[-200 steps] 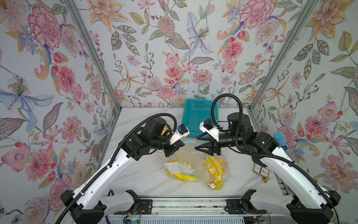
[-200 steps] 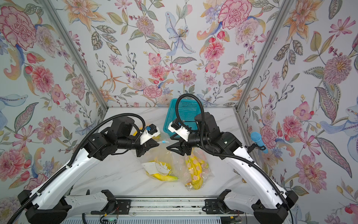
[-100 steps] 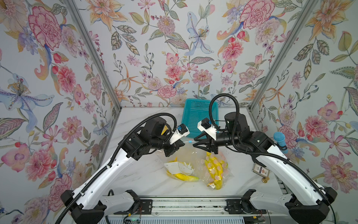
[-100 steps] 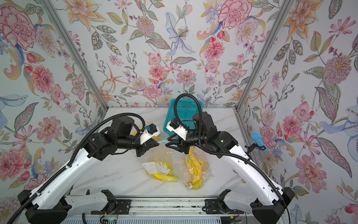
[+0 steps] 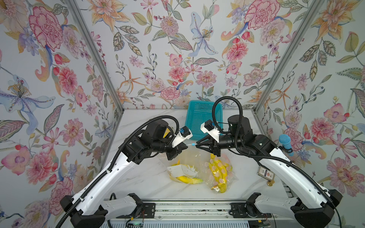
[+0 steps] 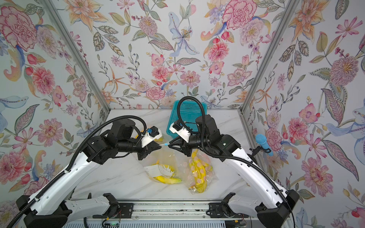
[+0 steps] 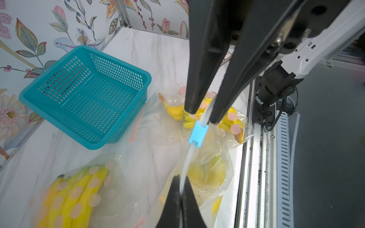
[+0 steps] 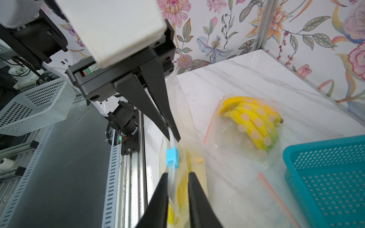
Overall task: Open the zip-top bag and take out the banana
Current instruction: Unzip the zipper on the zipper food storage bag.
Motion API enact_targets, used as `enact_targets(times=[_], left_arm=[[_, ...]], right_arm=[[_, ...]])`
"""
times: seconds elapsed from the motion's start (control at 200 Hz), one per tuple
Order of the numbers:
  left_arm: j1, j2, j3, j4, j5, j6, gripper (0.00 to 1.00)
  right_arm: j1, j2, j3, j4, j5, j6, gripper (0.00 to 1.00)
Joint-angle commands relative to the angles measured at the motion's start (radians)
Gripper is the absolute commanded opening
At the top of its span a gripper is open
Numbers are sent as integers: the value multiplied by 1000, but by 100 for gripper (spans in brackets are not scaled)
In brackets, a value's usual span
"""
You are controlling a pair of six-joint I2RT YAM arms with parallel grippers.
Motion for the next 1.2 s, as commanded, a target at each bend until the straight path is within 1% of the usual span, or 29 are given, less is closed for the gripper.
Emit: enact_targets(times=[0.0, 0.115, 0.25, 0.365, 0.39, 0.415, 0.475, 0.57, 0.641, 0.716, 0.871, 1.026, 1.191], left_arm=[[-9, -21, -4, -6, 22, -15, 0], [-8, -23, -6, -11, 19, -14, 0], [-9, -29, -3, -10, 7, -12, 0], [-8, -37, 0, 1, 1, -14, 0], [-9, -38, 2, 4, 1, -15, 1], [-8, -38, 3, 7, 1, -18, 5], [-9, -41, 2, 16, -2, -20, 23], [-9, -50, -4, 41, 4, -18, 44], [-8, -60, -10, 63, 19, -4, 54], [-9, -68, -12, 91, 32, 4, 61], [-10, -49, 10, 105, 74, 46, 60], [-29, 7, 64, 71, 80, 77, 55], [-45, 41, 97, 84, 93, 83, 50]], right_arm=[[8, 0, -10, 34, -2, 8, 16], [12, -4, -11, 41, 4, 10, 11], [14, -5, -10, 42, 4, 7, 0], [13, -8, -11, 41, 2, 0, 0], [14, -11, -12, 41, 0, -2, 0], [13, -12, -14, 41, -2, -6, 0], [14, -16, -20, 41, -6, -16, 0], [12, -27, -32, 41, -19, -52, 0], [9, -43, -57, 40, -94, -133, 0], [15, -58, -72, 43, -82, -182, 0], [12, -75, -83, 40, -106, -240, 0], [9, -78, -82, 41, -122, -256, 0], [9, -79, -77, 41, -121, -257, 0]])
